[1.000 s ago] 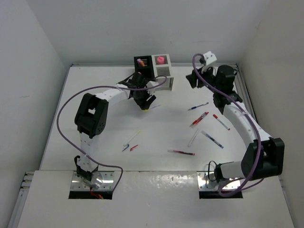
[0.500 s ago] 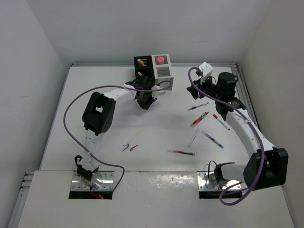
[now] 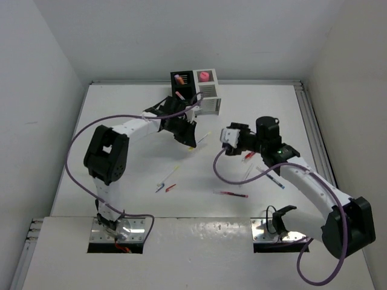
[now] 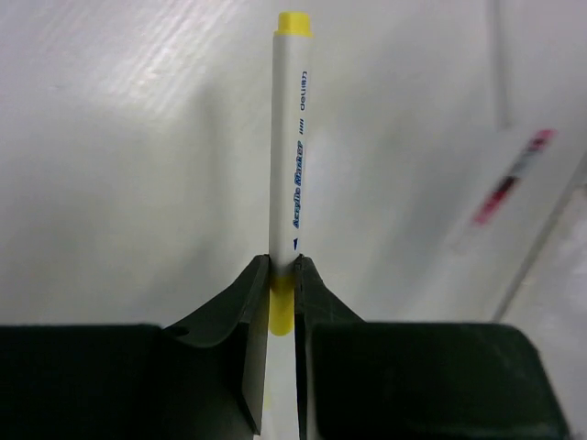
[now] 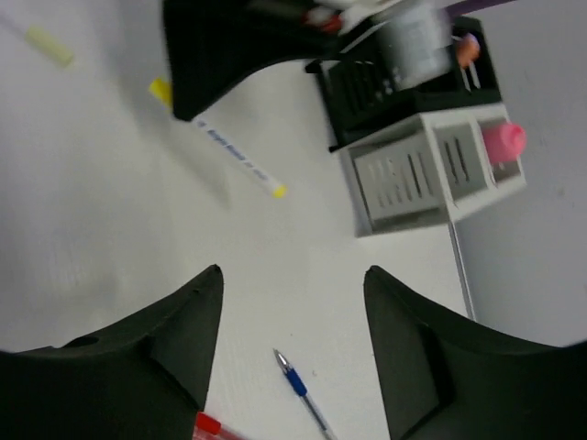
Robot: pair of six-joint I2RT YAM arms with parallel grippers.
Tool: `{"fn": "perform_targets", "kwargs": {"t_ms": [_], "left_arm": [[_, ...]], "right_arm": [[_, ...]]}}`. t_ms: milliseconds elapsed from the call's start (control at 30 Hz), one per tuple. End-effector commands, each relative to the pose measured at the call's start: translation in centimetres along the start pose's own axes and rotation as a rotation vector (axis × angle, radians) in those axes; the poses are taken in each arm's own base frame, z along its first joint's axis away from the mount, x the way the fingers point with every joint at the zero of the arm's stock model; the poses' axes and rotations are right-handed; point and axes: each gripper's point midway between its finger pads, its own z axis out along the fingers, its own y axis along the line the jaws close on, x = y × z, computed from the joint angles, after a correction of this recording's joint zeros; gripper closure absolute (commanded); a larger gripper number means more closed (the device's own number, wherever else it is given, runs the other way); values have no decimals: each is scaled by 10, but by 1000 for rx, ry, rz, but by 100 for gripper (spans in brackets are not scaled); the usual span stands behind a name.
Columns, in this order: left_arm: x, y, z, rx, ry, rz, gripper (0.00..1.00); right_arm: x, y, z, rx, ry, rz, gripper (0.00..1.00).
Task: Sort the stationery into containers
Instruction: Pick up the pen from the center of the board.
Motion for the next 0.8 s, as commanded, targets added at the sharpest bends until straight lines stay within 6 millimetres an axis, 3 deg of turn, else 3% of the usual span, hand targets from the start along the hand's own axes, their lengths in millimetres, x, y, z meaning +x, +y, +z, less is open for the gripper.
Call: {"fn": "perform_targets", "kwargs": {"t_ms": [0, 33, 67, 100, 133, 167, 200, 433, 767], "left_arm": [[-47, -62, -43, 186, -195, -91, 100], [-48, -70, -46, 213, -198, -153, 100], [-42, -73, -45, 210, -189, -199, 100], [-45, -74, -50, 189, -205, -219, 100], [-41, -77, -51, 186, -197, -277, 100], [-41, -79, -52, 182, -201, -296, 100], [-43, -82, -57, 172, -218, -307, 100], [-32, -97, -59, 224, -217, -375, 100], [-30, -110, -63, 342, -216, -442, 100]], "right_arm": [[-11, 23, 12, -87, -62, -332, 36], [-13, 19, 15, -61, -59, -402, 32], [-9, 29, 20, -78, -56, -429, 30], [-16, 35, 25, -77, -77, -468, 28], [-24, 26, 29, -23, -93, -531, 28], [-22, 41, 35, -44, -102, -550, 28], [-29, 37, 38, -9, -124, -587, 28], [-51, 32, 54, 92, -178, -631, 31], [-56, 40, 70, 46, -223, -686, 39]]}}
